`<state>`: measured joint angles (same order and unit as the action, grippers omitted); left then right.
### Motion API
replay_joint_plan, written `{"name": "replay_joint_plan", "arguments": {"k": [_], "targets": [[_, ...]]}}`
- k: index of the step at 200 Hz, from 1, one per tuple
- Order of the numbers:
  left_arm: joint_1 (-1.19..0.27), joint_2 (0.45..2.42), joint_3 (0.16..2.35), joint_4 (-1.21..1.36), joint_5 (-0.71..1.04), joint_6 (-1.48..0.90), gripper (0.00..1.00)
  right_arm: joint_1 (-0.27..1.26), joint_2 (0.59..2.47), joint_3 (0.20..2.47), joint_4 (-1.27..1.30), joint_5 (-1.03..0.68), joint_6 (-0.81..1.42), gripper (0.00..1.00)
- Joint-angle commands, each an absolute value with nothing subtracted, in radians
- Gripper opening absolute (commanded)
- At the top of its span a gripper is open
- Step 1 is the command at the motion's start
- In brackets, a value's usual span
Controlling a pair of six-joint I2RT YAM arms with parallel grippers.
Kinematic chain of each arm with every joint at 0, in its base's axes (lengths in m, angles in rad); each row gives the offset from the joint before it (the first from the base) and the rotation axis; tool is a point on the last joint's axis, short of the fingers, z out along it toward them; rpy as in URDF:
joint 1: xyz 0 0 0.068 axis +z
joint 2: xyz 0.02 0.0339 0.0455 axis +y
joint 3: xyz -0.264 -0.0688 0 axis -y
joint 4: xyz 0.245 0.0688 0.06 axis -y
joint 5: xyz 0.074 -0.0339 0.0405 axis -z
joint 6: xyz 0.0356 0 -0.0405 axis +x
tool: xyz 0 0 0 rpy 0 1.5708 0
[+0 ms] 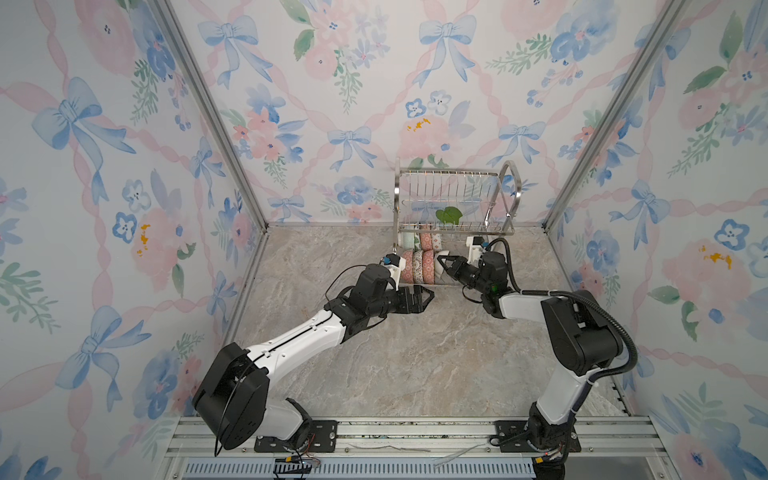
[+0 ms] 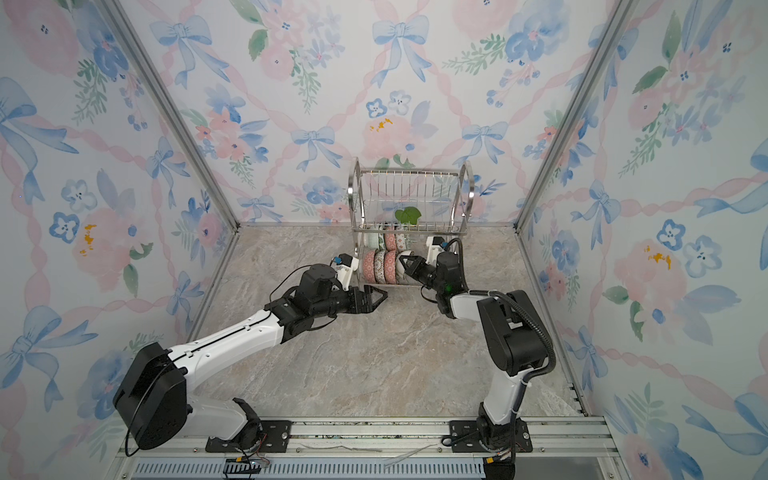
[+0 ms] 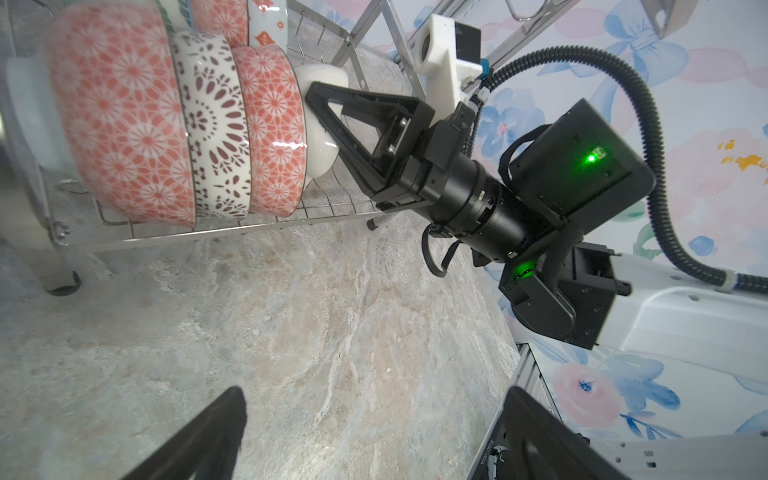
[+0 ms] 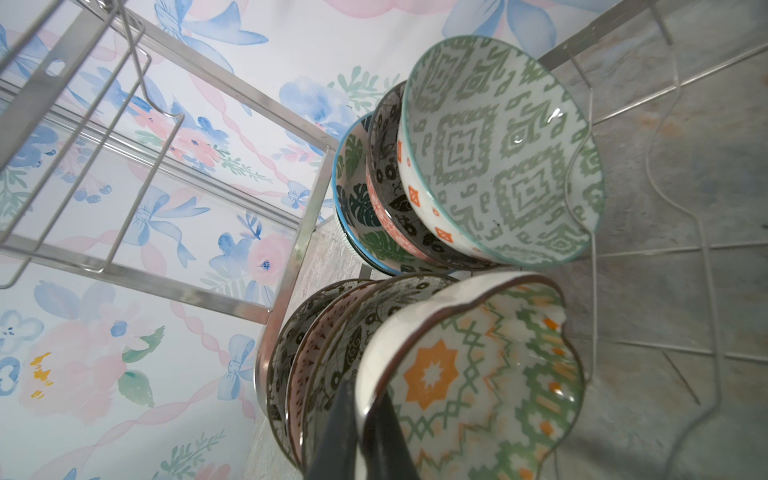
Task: Load the bowls into the dish rack
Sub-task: 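Lift the flower-shaped bowl and carry it into the rack with the right gripper, then lower the flower-shaped bowl into the rack slot beside the leaf-print bowl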
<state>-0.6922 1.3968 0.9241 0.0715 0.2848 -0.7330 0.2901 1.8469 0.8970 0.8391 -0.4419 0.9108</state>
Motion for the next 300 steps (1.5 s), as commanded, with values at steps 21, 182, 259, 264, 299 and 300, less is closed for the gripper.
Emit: {"name": "replay_joint_plan", "arguments": {"k": [21, 182, 259, 264, 299, 300], "targets": [[-0.686, 1.425, 0.956, 0.058, 0.274, -0.712, 0.98, 0.279, 1.891, 0.939, 0.962, -0.487, 0.949, 0.00], [-0.683, 1.429, 0.952, 0.054, 0.266, -0.720, 0.98, 0.276, 1.874, 0.945, 0.669, -0.500, 0.791, 0.00], [-0.683, 1.428, 0.954, 0.052, 0.264, -0.726, 0.98, 0.276, 1.856, 0.950, 0.602, -0.509, 0.747, 0.12], [-0.683, 1.429, 0.954, 0.052, 0.265, -0.727, 0.98, 0.276, 1.855, 0.950, 0.601, -0.509, 0.747, 0.13], [-0.683, 1.428, 0.957, 0.052, 0.264, -0.730, 0.98, 0.276, 1.842, 0.953, 0.590, -0.511, 0.743, 0.19], [-0.683, 1.429, 0.957, 0.052, 0.263, -0.730, 0.98, 0.276, 1.841, 0.953, 0.589, -0.511, 0.743, 0.19]]}}
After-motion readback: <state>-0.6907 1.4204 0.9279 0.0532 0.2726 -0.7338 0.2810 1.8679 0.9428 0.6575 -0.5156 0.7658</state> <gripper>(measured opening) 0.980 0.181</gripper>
